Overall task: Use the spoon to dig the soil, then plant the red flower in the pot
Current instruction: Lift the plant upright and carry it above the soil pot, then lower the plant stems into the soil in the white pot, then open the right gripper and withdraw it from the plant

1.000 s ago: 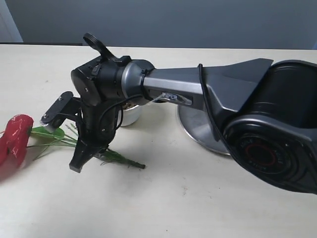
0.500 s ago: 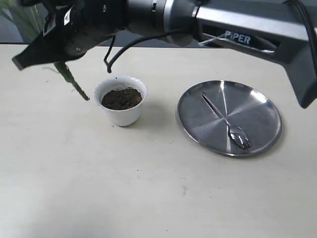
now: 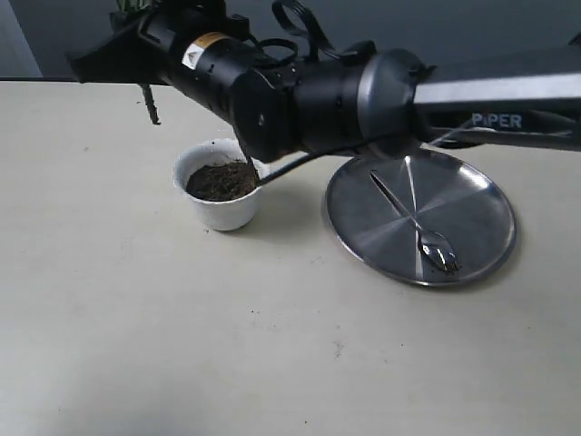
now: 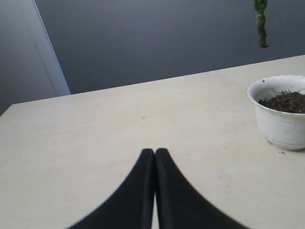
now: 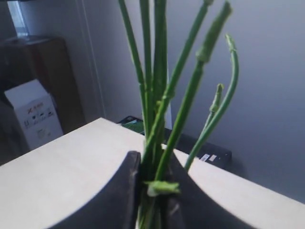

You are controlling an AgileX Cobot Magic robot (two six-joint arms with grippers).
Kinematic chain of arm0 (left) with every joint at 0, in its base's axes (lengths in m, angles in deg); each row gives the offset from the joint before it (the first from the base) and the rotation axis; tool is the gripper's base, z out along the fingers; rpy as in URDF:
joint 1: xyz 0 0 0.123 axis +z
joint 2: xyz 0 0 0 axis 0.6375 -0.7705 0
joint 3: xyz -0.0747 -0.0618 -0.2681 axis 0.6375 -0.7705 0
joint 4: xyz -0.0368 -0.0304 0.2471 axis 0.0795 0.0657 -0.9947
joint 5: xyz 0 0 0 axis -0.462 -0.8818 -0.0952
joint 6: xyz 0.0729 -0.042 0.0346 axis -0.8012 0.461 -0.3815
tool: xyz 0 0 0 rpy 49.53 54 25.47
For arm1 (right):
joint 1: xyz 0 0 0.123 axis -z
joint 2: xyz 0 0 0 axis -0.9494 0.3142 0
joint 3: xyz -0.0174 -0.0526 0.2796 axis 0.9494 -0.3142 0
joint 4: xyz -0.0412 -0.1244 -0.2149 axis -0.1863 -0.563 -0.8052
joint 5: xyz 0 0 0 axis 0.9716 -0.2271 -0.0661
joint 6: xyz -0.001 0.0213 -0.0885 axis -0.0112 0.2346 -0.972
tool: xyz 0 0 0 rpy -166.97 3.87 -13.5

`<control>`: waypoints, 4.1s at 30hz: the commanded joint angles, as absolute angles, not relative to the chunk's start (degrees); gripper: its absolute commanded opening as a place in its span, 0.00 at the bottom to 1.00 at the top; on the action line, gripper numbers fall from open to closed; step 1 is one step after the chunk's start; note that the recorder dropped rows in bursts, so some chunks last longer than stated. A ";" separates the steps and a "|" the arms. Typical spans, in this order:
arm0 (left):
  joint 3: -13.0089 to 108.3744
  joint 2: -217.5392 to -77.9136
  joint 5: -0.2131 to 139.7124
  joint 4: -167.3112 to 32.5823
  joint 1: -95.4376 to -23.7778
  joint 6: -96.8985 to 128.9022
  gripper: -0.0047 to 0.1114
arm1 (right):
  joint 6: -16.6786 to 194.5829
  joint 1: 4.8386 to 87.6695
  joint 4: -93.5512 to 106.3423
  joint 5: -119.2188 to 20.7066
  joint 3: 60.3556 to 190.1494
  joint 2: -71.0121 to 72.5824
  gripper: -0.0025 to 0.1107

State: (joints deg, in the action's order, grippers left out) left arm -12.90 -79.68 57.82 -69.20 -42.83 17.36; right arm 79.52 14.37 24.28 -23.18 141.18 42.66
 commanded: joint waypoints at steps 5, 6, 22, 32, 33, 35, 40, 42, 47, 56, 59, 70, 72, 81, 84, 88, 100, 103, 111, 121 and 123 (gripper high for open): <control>-13.01 -79.26 58.30 -69.13 -42.61 17.44 0.04 | 79.23 14.55 27.59 -8.21 129.54 39.43 0.02; -13.01 -79.26 58.30 -69.13 -42.61 17.44 0.04 | 79.23 14.55 27.59 -7.14 128.91 39.53 0.02; -13.01 -79.26 58.30 -69.13 -42.61 17.44 0.04 | 80.56 15.69 31.49 -0.23 125.72 45.76 0.02; -13.01 -79.26 58.30 -69.13 -42.61 17.44 0.04 | 83.64 15.69 31.37 2.27 125.72 48.48 0.02; -13.01 -79.26 58.30 -69.13 -42.61 17.44 0.04 | 83.64 15.69 31.37 2.27 125.72 48.48 0.02; -13.01 -79.26 58.30 -69.13 -42.61 17.44 0.04 | 83.64 15.69 30.97 2.14 125.72 48.54 0.02; -13.01 -79.26 58.30 -69.13 -42.61 17.44 0.04 | 83.64 15.69 30.97 1.88 125.69 49.38 0.02; -13.01 -79.26 58.30 -69.13 -42.61 17.44 0.04 | 83.64 15.69 30.97 1.54 125.69 50.06 0.02; -13.01 -79.26 58.07 -69.13 -42.61 17.44 0.04 | 83.64 15.69 30.97 1.55 125.69 50.53 0.02; -13.01 -79.26 58.07 -69.13 -42.61 17.44 0.04 | 81.48 15.69 30.97 1.95 125.69 51.16 0.02; -13.01 -79.26 58.07 -69.13 -42.61 17.44 0.04 | 81.83 15.69 31.11 2.20 125.69 52.75 0.02; -13.01 -79.26 58.07 -69.13 -42.61 17.44 0.04 | 87.98 15.69 31.26 2.30 125.69 57.62 0.02; -13.01 -79.26 58.07 -69.13 -42.61 17.44 0.04 | 87.98 15.69 30.85 1.62 125.69 57.62 0.02; -13.01 -79.26 58.07 -69.13 -42.61 17.44 0.04 | 88.44 15.69 25.26 -4.13 125.69 57.11 0.02; -13.01 -79.26 58.07 -69.13 -42.61 17.44 0.04 | 88.44 15.69 28.12 -5.25 125.69 57.02 0.02; -13.01 -79.26 58.26 -69.13 -42.61 17.44 0.04 | 88.44 15.69 29.46 -7.20 125.69 56.65 0.02; -13.01 -79.26 58.26 -69.13 -42.61 17.44 0.04 | 88.44 15.69 29.39 -12.17 125.69 56.24 0.02; -13.01 -79.26 58.26 -69.13 -42.61 17.44 0.04 | 88.44 15.69 29.39 -12.83 125.69 55.86 0.02; -13.01 -79.26 58.26 -69.13 -42.61 17.44 0.04 | 88.44 15.69 29.39 -12.81 125.69 55.82 0.02; -13.01 -79.26 58.26 -69.13 -42.61 17.44 0.04 | 88.44 15.69 26.98 -14.20 125.69 55.60 0.27; -13.01 -79.26 58.26 -69.13 -42.61 17.44 0.04 | 88.44 15.69 26.98 -14.47 125.69 55.36 0.42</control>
State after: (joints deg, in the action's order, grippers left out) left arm -12.90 -79.68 57.82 -69.20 -42.83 17.25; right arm 88.13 16.00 27.55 -8.41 126.52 54.74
